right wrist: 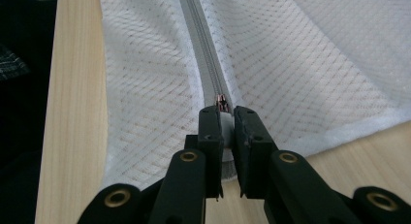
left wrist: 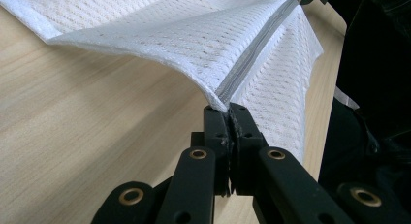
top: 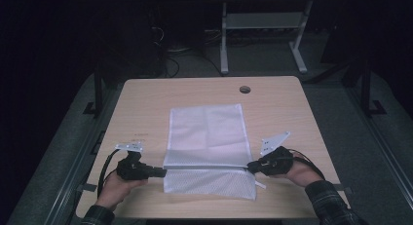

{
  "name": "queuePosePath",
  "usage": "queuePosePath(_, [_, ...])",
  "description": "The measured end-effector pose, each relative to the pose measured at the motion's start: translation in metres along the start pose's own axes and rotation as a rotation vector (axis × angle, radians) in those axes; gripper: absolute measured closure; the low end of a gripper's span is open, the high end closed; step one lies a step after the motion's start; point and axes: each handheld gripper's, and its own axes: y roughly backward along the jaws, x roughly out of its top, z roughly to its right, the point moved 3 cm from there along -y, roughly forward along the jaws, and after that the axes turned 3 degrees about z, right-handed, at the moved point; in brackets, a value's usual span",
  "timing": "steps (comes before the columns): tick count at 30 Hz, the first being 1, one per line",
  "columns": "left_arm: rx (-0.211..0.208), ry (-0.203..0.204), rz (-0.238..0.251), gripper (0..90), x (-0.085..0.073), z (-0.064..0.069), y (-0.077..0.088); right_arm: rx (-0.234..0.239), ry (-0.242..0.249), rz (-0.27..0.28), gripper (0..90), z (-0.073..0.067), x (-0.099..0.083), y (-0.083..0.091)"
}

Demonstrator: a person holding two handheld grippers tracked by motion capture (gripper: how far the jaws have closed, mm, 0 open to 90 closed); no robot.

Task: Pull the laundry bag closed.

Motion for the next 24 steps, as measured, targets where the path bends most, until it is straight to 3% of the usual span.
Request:
queuePosePath(8, [-0.003, -0.001, -0.003, 86.7, 0.002, -0.001, -0.002, 0.000, -0.004, 0.010, 81.3, 0.000, -0.003, 0.001])
queuePosePath(9, [0.020, -0.006, 0.001, 85.0, 0.002, -0.002, -0.002, 0.002, -0.004, 0.010, 80.6, 0.000, -0.003, 0.001])
queuePosePath(11, [0.048, -0.004, 0.008, 69.2, 0.002, -0.004, 0.000, 0.000, -0.013, 0.014, 73.1, 0.001, -0.003, -0.001])
queuePosePath(12, [0.051, -0.007, 0.014, 65.7, 0.002, -0.004, 0.002, 0.001, -0.020, 0.017, 70.3, 0.001, -0.003, -0.001])
queuePosePath(19, [0.091, -0.055, 0.042, 46.0, 0.005, 0.000, 0.013, -0.041, -0.059, 0.050, 45.8, 0.002, -0.002, 0.000])
queuePosePath(24, [0.156, -0.104, 0.038, 33.4, 0.006, 0.003, 0.016, -0.106, -0.099, 0.066, 33.5, 0.000, -0.001, 0.004])
